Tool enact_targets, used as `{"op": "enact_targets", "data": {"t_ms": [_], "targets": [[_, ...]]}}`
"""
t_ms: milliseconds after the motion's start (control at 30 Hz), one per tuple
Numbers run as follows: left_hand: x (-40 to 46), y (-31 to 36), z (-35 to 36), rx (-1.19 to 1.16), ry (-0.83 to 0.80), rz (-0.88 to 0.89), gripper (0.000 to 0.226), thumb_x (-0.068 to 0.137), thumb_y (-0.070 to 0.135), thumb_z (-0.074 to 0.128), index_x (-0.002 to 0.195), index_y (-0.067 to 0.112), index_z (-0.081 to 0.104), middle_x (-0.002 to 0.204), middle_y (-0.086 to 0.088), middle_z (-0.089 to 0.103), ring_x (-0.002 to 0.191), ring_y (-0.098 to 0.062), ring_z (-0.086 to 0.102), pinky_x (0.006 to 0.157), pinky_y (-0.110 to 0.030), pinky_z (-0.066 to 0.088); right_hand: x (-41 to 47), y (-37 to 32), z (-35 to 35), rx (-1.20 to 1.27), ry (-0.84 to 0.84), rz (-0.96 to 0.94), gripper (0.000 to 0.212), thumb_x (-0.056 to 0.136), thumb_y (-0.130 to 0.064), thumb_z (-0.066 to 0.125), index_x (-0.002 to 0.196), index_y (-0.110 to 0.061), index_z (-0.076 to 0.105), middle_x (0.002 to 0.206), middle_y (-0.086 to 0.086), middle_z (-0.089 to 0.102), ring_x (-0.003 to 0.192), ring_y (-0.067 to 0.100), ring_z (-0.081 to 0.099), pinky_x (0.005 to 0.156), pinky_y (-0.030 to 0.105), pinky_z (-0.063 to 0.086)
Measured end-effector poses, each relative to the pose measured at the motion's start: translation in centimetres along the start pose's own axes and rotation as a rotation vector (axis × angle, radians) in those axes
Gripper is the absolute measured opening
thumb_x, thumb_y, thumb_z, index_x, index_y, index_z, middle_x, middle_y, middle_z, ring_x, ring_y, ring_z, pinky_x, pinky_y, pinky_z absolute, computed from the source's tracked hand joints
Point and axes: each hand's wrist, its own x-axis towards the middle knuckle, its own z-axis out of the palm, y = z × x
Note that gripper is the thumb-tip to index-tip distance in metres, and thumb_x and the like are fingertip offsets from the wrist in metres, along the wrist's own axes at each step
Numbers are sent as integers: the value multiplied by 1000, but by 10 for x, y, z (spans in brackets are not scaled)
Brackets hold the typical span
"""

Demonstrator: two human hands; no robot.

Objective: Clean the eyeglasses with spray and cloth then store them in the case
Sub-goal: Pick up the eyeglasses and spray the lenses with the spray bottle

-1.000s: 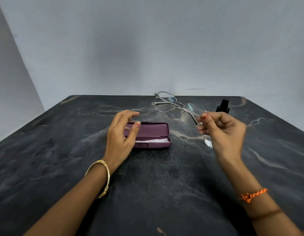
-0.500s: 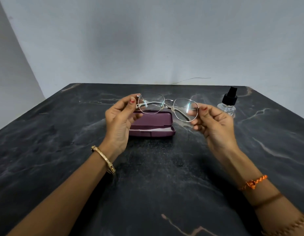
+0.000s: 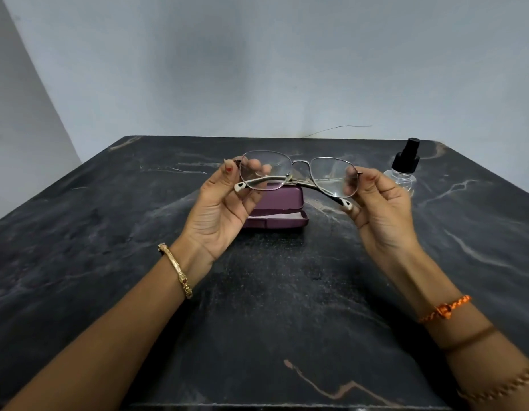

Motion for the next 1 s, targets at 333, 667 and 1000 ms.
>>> {"op": "enact_targets", "data": {"t_ms": [333,667,1000], "targets": [[-2,2,8,37,-55,0,34,37,31,88,61,16,69,63,5,68,73,-9,68,66,-22,57,2,-2,-1,40,-21,15,24,49,-48,64,54,-26,71,62,-12,72,57,-3,63,49,11,49],[-1,13,16,72,-103,124,32,44,28,88,64,15,66,58,5,60,43,-1,46,46,-14,43,2,-5,-2,-113,7,-295,17,61,-44,62,61,-29,70,56,-16,66,53,-4,57,50,9,45],[-3,21,4,643,-20,400,15,57,30,75,70,22,75,63,9,70,58,-4,63,59,-14,53,3,-4,-6,-285,110,-486,21,71,-41,57,74,-21,61,59,-20,66,60,-6,58,56,8,42]]}}
